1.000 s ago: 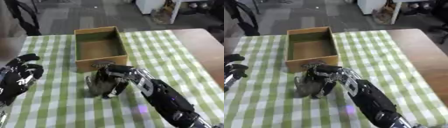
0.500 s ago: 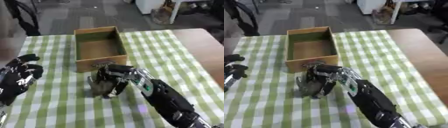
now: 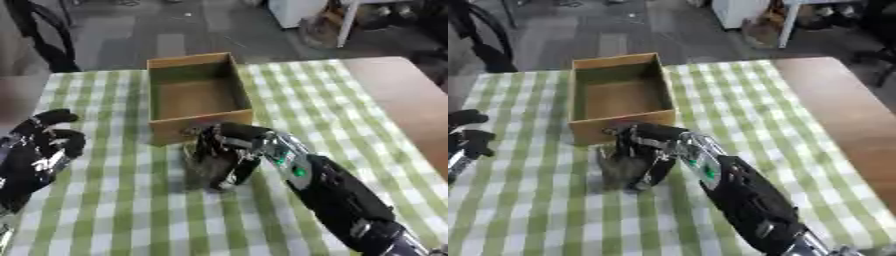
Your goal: Pick up objects on the table and place them in the box.
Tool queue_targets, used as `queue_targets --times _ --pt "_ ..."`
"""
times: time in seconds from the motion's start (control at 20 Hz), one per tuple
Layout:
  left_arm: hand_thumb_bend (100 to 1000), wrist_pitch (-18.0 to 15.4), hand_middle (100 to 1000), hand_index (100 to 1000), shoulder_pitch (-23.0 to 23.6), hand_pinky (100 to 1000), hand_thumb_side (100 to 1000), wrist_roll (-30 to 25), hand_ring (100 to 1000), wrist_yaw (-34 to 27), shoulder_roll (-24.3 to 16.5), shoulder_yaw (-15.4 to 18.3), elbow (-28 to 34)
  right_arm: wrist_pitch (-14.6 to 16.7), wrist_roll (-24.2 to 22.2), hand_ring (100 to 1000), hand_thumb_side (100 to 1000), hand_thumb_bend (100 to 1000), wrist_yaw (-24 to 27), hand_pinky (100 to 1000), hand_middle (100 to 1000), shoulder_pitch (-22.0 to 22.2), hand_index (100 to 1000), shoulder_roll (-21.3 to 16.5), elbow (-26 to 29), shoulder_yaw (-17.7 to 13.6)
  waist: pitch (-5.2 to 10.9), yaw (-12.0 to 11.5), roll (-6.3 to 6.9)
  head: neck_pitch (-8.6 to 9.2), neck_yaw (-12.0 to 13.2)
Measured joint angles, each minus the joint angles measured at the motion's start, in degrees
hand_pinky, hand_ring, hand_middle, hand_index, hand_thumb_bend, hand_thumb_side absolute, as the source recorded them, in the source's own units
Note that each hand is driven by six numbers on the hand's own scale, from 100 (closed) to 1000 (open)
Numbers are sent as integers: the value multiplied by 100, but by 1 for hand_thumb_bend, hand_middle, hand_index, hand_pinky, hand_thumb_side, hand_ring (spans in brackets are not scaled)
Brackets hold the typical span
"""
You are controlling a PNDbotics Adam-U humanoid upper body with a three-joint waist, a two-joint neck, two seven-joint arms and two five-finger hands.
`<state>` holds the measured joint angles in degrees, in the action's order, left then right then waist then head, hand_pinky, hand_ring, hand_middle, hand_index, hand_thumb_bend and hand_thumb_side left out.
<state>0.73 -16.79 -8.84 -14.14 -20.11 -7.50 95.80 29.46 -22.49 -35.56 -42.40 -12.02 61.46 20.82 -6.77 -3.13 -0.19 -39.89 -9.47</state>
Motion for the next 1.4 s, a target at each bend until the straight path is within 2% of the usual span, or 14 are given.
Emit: queue_targets --times 0.45,0.7,0.9,1.15,1.2,1.25,1.4 --pt "509 -3 744 812 3 562 284 -32 672 0 -1 -1 -23 -637 -376 259 100 410 1319 129 293 -261 517 -645 1175 117 5 -8 -57 1 -3" --pt "506 4 745 812 4 563 284 -50 673 0 -2 -5 -32 -914 -449 260 100 411 1666 129 292 -451 515 -869 1420 89 18 -74 -64 1 -17" --pt "504 5 745 812 3 563 284 -79 673 -9 16 -38 -32 -1022 -351 266 100 412 1669 136 293 -578 513 -891 1213 -31 22 -183 -47 1 -62" --pt "503 15 745 811 -39 564 282 -131 674 -39 137 -85 -9 -1021 -143 270 100 406 1484 140 295 -757 515 -880 601 -263 1 -387 26 1 -156" --pt "503 15 745 811 -55 564 281 -145 674 -44 161 -103 10 -1009 -92 271 100 373 1421 140 295 -802 515 -868 465 -319 -11 -434 39 1 -180" --pt "503 17 745 811 -75 564 280 -161 674 -48 185 -113 23 -995 -41 272 100 406 1349 142 297 -845 516 -845 335 -376 -18 -478 50 1 -201" --pt "503 28 745 811 -134 565 277 -208 675 -52 263 -154 83 -936 103 281 100 407 1111 154 304 -960 522 -783 -45 -533 -49 -616 78 -1 -287"
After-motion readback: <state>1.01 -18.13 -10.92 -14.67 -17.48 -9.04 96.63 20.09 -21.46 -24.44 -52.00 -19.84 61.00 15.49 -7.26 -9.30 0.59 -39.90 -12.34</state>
